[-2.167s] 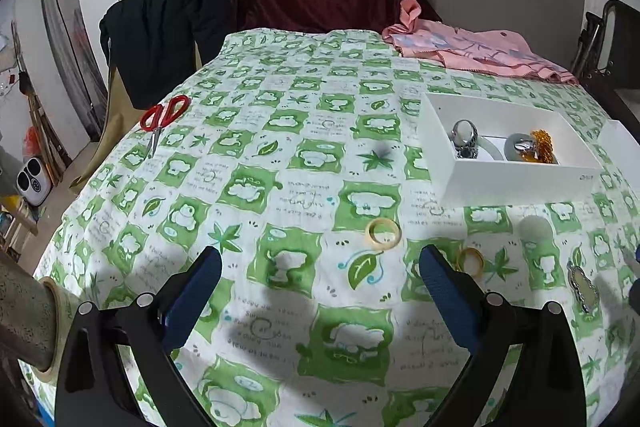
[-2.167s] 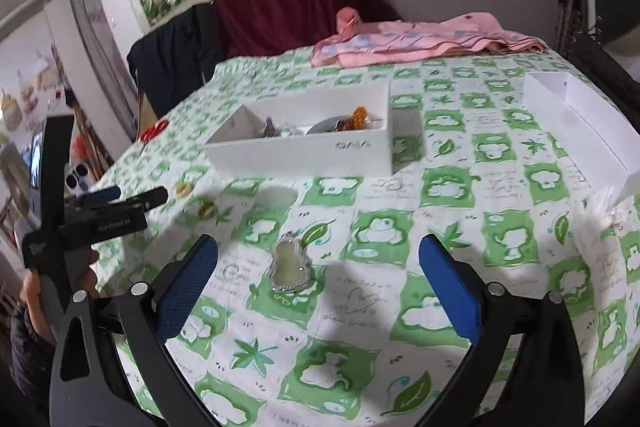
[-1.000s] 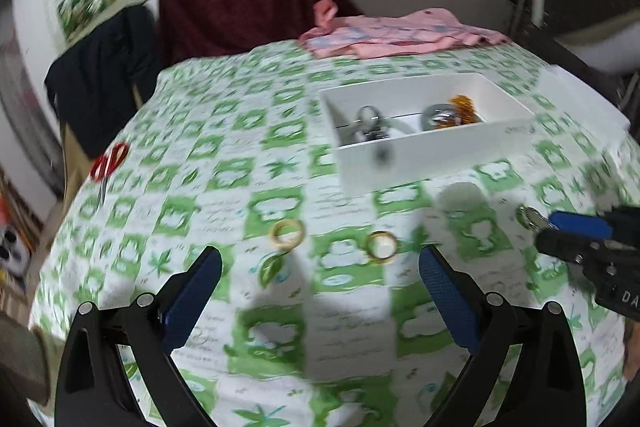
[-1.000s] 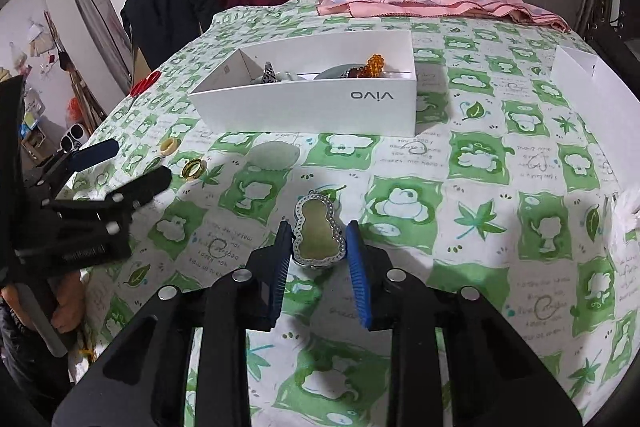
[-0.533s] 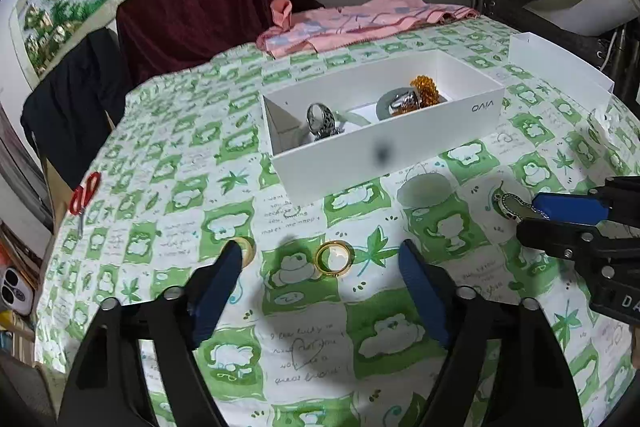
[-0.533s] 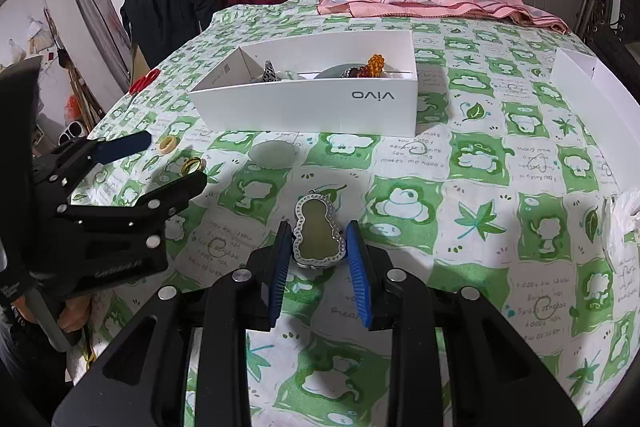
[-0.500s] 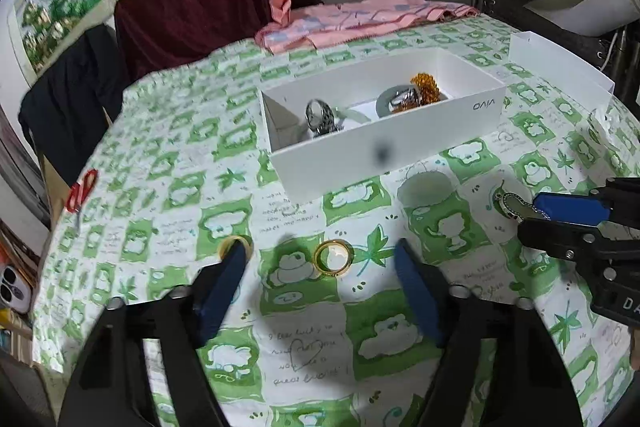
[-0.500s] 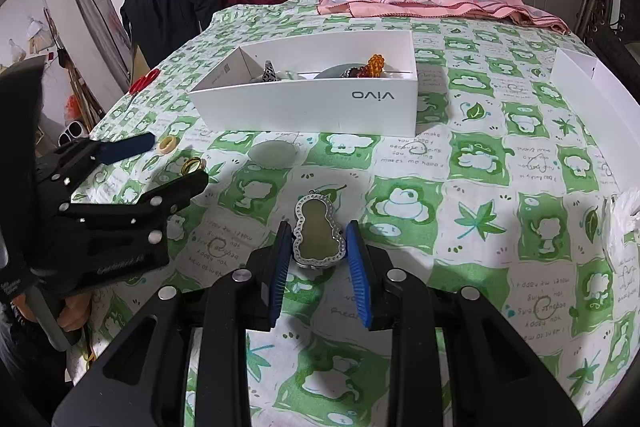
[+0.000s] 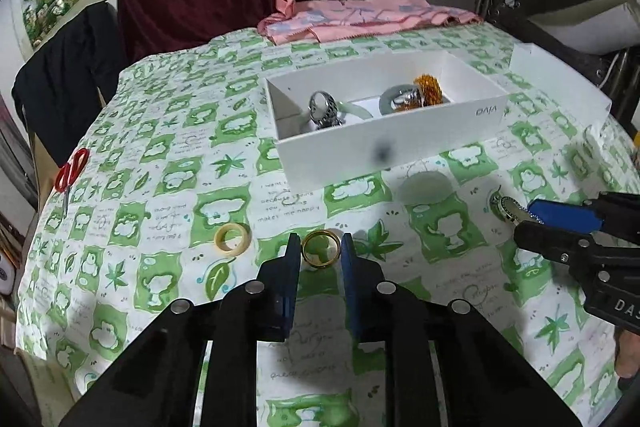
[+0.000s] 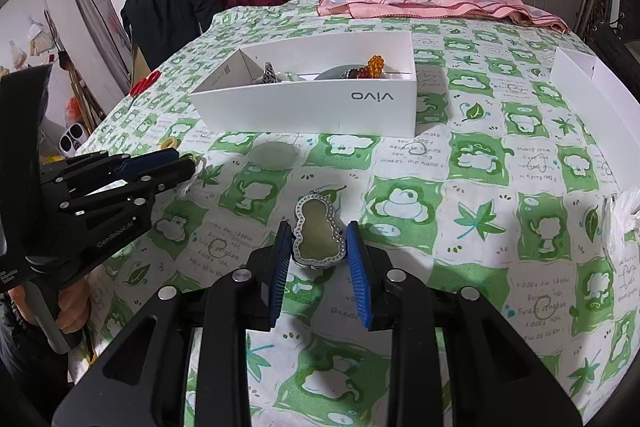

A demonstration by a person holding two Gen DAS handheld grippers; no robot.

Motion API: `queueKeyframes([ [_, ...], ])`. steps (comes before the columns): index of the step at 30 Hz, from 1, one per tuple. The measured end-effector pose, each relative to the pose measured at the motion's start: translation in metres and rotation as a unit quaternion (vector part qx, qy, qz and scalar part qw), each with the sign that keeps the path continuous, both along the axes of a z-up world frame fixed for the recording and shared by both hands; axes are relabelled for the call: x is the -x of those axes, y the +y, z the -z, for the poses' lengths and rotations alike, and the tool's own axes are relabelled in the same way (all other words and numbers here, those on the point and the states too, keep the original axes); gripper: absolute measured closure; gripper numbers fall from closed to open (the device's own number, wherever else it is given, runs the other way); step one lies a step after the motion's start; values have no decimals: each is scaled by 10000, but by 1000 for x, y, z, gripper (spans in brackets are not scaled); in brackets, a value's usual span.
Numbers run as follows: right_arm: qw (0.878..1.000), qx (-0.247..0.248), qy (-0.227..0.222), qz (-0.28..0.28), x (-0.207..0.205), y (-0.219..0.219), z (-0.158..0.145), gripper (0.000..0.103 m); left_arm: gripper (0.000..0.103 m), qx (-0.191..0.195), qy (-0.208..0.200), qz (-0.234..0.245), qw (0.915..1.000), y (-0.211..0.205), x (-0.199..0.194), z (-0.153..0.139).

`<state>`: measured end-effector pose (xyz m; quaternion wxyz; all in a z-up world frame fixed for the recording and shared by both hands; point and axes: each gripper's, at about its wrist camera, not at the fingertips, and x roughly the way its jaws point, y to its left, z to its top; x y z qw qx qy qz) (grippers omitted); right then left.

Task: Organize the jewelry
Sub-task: 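Close left tool on the gold ring while right tool grips the jade gourd pendant, then carry both items over the box and open both tools to drop them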

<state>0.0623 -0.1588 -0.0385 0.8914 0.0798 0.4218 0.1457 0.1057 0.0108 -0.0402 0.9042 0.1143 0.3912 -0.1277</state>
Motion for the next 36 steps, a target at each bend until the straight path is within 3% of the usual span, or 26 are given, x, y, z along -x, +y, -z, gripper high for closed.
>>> queueKeyframes([
  [7,9996,-110,-250,32,6,-3,-7,76,82,421,-236,-263,9985,19,7,-16],
  [19,9983,-309,-471,129,7,-12,-25,76,82,251,-509,-283,9980,3,18,-28],
  [28,9921,-454,-1081,439,-39,-25,-94,76,82,692,-861,-277,9935,-15,-25,-88],
  [36,9950,-394,-794,457,-90,-16,-73,76,82,757,-524,-486,9946,-26,-74,-71],
])
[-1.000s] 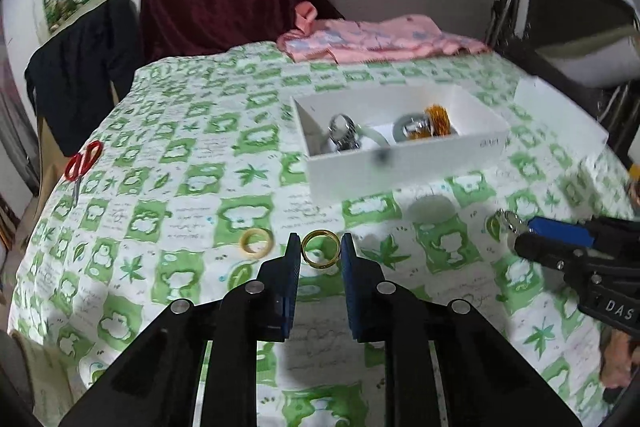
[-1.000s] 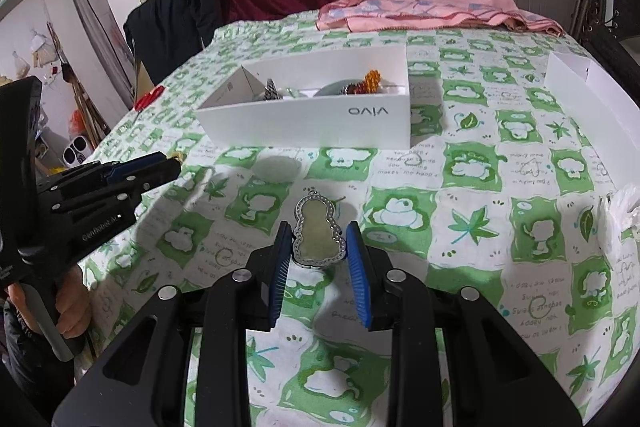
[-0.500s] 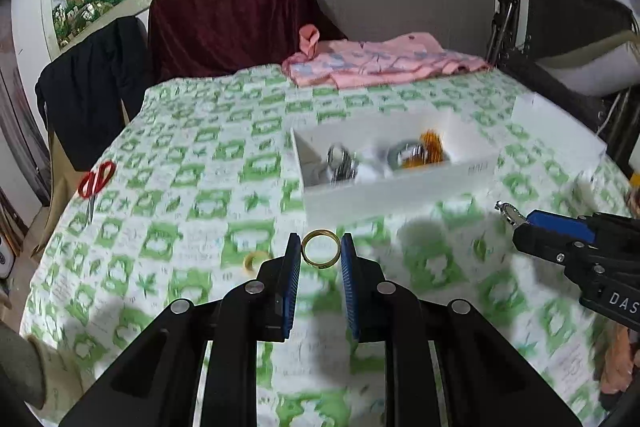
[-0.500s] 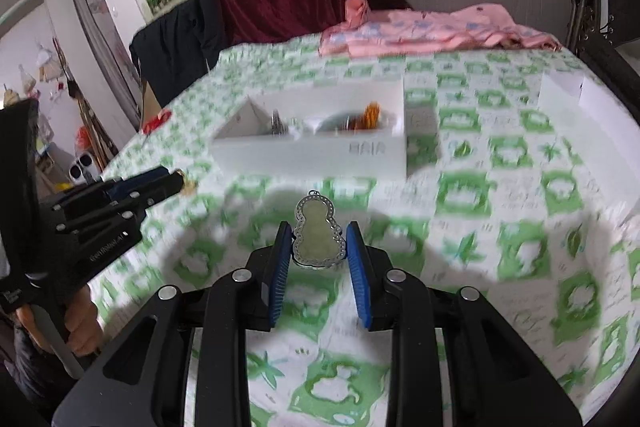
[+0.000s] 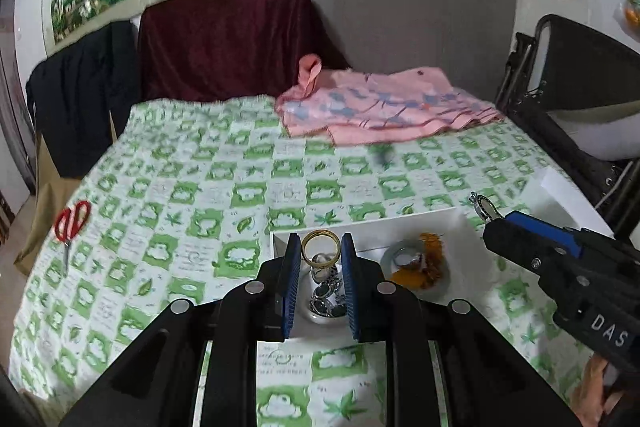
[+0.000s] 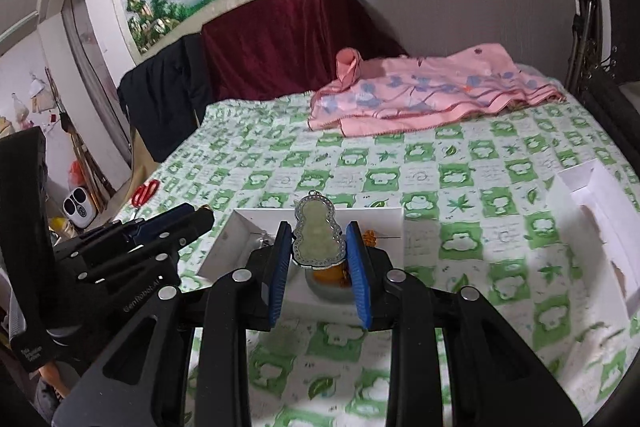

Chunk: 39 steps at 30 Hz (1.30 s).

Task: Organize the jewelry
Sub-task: 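Carry both items over the box and open both tools to drop them, then withdraw left tool to the second gold ring while right tool moves to the pale jade disc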

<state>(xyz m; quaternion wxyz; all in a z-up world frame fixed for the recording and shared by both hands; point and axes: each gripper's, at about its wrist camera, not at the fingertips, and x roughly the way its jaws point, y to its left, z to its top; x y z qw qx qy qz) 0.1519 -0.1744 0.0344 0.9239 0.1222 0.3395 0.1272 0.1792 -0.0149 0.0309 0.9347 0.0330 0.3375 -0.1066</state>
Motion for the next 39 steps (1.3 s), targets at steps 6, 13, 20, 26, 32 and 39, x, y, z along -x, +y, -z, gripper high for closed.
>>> queueKeyframes([
  [6,9995,35,295,-60,-21,6,29,75,82,-73,482,-56,9988,0,-27,34],
  [13,9992,-232,325,-35,-23,-2,40,70,57,7,479,-13,9989,1,-28,42],
  [20,9993,-312,188,69,-15,-7,36,56,31,-167,126,-148,9997,-1,-15,34],
  [26,9994,-306,73,176,-9,-10,33,42,20,-164,2,-212,9996,1,-11,29],
  [32,9994,-283,-49,194,-3,-11,28,37,18,-93,56,-299,9995,8,-11,29],
  [39,9995,-233,-133,169,4,-9,26,35,13,-62,92,-432,9990,15,-11,29],
])
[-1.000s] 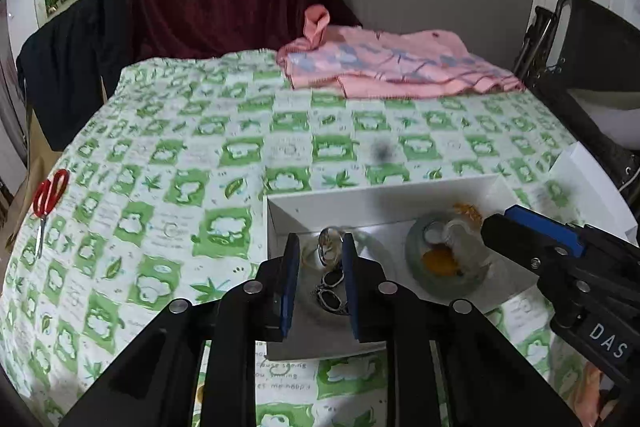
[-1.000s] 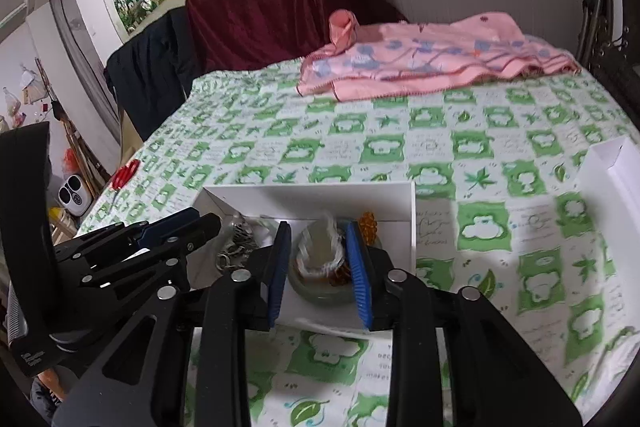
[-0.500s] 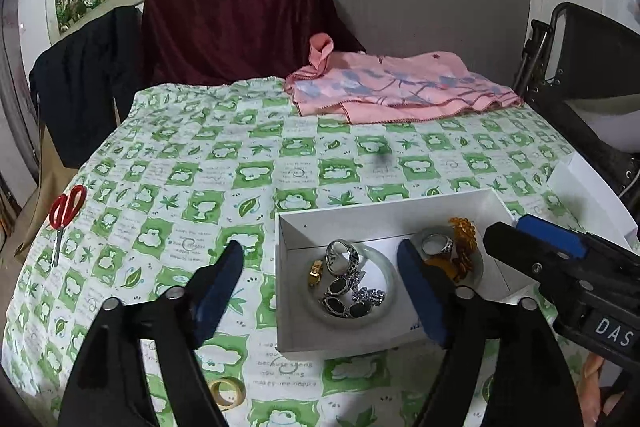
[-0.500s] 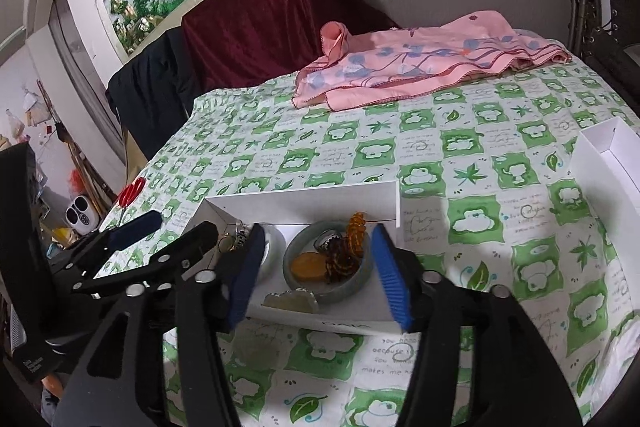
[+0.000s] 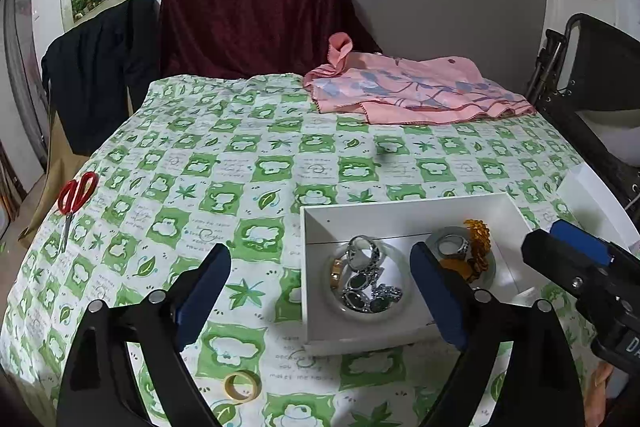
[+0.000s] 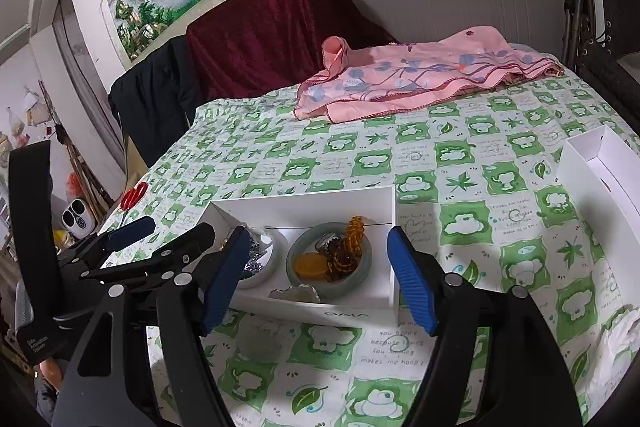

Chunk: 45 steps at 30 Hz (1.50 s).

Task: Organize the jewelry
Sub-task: 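Withdraw left tool to the second gold ring while right tool moves to the pale jade disc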

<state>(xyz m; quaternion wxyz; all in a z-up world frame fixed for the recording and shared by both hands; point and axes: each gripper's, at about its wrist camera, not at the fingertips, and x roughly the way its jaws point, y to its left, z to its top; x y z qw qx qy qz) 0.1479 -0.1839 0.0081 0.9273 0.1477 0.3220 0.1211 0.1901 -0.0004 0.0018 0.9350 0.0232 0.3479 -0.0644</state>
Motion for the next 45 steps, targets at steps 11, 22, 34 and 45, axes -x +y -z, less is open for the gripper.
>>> queueKeyframes([
  [11,9992,-16,-382,-98,23,2,-9,34,11,170,-54,-433,9989,30,8,-5],
  [22,9992,75,-74,-374,49,13,12,34,11,-1,58,-907,9959,79,41,5],
  [34,9868,965,394,-1236,47,66,32,41,10,-309,212,-1096,9933,91,57,16],
  [45,9683,1787,688,-1606,18,105,43,53,10,-193,312,-1079,9935,92,54,19],
])
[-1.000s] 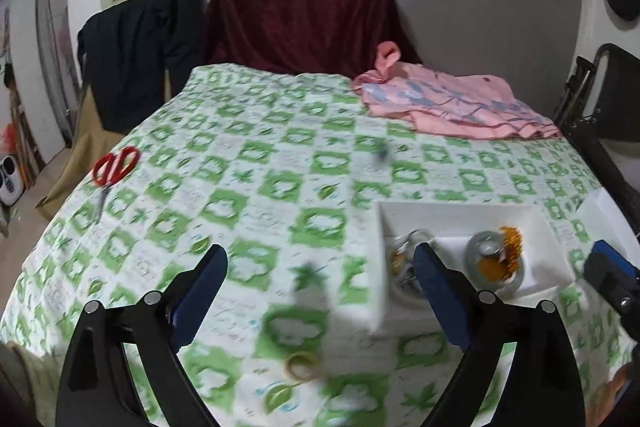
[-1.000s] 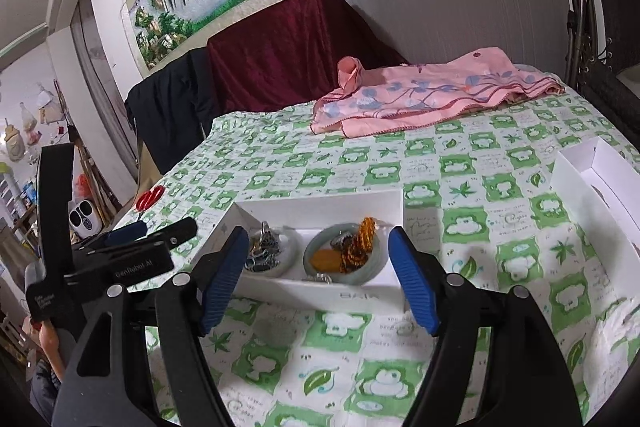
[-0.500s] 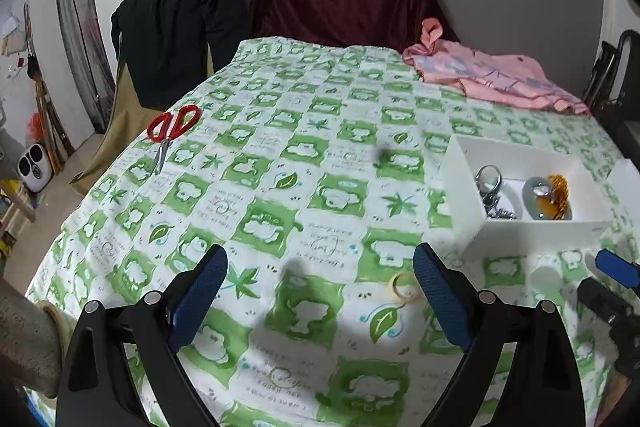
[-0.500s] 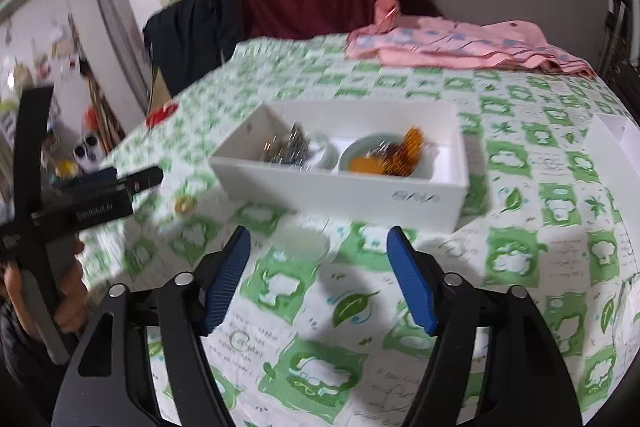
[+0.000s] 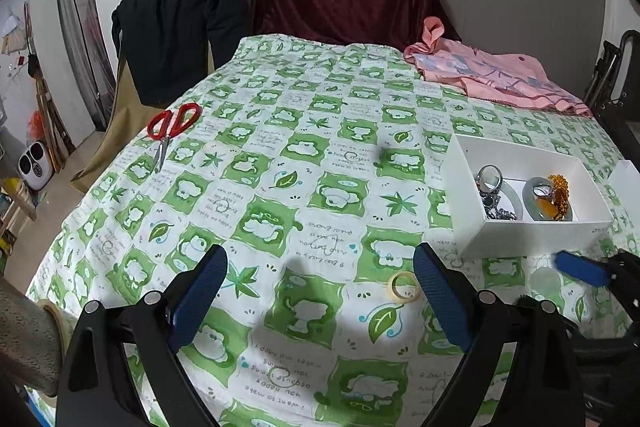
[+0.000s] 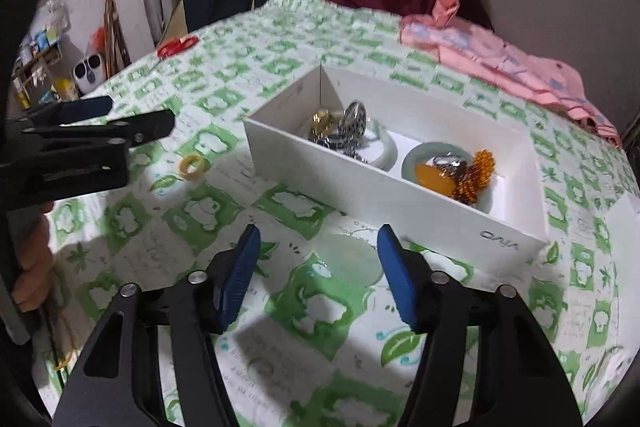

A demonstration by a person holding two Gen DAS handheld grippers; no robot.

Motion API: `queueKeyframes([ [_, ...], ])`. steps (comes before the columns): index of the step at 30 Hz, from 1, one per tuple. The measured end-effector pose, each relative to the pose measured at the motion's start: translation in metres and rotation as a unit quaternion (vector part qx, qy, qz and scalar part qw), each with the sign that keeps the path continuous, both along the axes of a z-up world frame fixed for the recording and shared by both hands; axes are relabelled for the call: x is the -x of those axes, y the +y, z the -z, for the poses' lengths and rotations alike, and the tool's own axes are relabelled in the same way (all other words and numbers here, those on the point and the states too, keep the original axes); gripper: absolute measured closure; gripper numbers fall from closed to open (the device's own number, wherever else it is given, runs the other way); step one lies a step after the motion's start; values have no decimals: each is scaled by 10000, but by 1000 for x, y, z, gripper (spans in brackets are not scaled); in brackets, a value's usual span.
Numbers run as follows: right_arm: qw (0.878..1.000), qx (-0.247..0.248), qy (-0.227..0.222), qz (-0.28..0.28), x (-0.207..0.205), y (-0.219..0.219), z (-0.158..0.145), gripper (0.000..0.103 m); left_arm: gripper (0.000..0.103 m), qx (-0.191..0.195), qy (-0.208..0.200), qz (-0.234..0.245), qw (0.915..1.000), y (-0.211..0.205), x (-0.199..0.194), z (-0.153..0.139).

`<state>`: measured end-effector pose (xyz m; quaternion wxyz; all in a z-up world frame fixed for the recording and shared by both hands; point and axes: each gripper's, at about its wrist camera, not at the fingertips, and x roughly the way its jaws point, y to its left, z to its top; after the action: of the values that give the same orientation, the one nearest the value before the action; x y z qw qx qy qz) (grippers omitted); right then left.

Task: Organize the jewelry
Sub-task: 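Withdraw left tool to the second gold ring while right tool moves to the pale jade disc, then grasp the second gold ring with left tool while right tool grasps the pale jade disc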

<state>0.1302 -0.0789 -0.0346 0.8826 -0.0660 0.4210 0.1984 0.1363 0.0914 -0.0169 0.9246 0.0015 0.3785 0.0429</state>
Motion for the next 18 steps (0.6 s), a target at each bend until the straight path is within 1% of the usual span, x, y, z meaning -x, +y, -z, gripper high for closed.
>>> queueKeyframes([
  [1,9999,-8,48,96,-2,-4,1,59,10,12,26,12,10000,0,-1,1],
  [3,9998,-54,94,176,-2,-10,2,74,10,19,59,31,10000,0,-1,2],
  [4,9997,-25,87,205,0,-13,2,85,10,18,65,39,10000,0,-1,3],
  [5,9998,-37,95,193,4,-16,2,91,10,16,68,51,10000,-1,-1,3],
  [7,9997,-116,119,203,15,-22,3,94,10,3,82,79,9999,-2,-1,4],
  [11,9986,-462,184,177,33,-34,1,94,10,-55,114,168,9998,-5,-2,5],
  [13,9985,-491,159,179,33,-34,0,94,10,-129,93,189,9997,-8,-1,5],
  [15,9986,-467,114,235,31,-33,-2,84,10,-167,104,199,9996,-9,-1,6],
  [16,9986,-454,90,242,29,-32,-2,74,10,-182,114,195,9996,-9,-1,6],
  [18,9990,-337,5,294,23,-28,-4,73,10,-181,121,190,9996,-8,-1,6],
])
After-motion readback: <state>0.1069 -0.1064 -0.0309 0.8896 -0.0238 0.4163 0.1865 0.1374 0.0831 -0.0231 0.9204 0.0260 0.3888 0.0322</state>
